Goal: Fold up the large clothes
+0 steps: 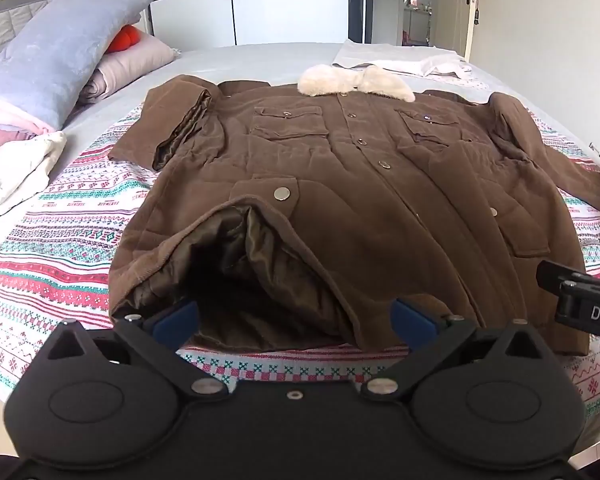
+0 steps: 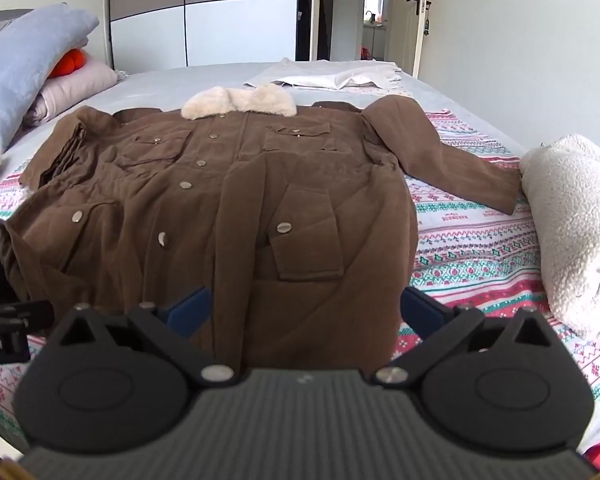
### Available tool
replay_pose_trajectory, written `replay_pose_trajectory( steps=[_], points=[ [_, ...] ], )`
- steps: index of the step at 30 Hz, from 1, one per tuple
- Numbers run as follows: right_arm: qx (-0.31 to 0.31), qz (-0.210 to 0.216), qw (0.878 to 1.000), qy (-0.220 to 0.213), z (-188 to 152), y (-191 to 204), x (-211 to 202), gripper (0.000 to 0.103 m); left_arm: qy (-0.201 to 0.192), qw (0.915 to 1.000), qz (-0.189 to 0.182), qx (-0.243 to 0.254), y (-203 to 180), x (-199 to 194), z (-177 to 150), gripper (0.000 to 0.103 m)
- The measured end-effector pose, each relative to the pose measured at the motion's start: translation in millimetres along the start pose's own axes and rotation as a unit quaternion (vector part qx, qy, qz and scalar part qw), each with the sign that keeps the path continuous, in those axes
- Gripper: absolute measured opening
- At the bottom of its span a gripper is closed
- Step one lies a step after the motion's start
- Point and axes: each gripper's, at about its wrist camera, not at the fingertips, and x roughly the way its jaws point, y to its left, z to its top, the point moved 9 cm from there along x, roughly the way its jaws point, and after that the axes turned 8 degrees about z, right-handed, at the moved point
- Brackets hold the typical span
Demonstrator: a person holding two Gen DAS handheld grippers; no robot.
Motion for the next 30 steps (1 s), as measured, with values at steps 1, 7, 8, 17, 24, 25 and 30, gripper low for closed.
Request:
replay_pose_trajectory(
  steps=[1, 7, 8, 17, 24, 25, 30],
  points=[
    [-0.001, 0.0, 1.0, 0.0, 0.9, 0.1, 0.3, 0.103, 0.0, 1.0, 0.0, 0.0, -0.2, 0.3, 0.1, 0.103],
    [-0.004, -0.003, 1.0, -0.004, -5.3, 0.7, -0.6, 0.103, -0.002, 1.0, 0.0, 0.002, -1.1, -0.8, -0.3, 0.103],
    [-0.004, -0.003, 1.0, -0.004, -5.6, 0.5, -0.9, 0.103, -0.003, 1.0, 0.0, 0.003, -1.4, -0.6, -0.2, 0.103],
    [-0.004, -0.003, 1.0, -0.004, -5.7, 0.2, -0.6, 0.103, -0.005, 1.0, -0.001, 0.005, -2.0, -1.7, -0.2, 0.103],
    [-0.004, -0.003, 1.0, -0.004, -5.7, 0.3, -0.9, 0.103, -0.005, 1.0, -0.001, 0.005, -1.9, -1.7, 0.3, 0.103],
    [-0.004, -0.004, 1.0, -0.004, -5.7, 0.3, -1.1, 0.103, -0.005, 1.0, -0.001, 0.005, -2.0, -1.6, 0.4, 0.103],
    [-0.004, -0.003, 1.0, -0.005, -5.8, 0.5, -1.2, 0.103, -0.006, 1.0, -0.001, 0.005, -1.9, -1.7, 0.3, 0.103]
  ],
)
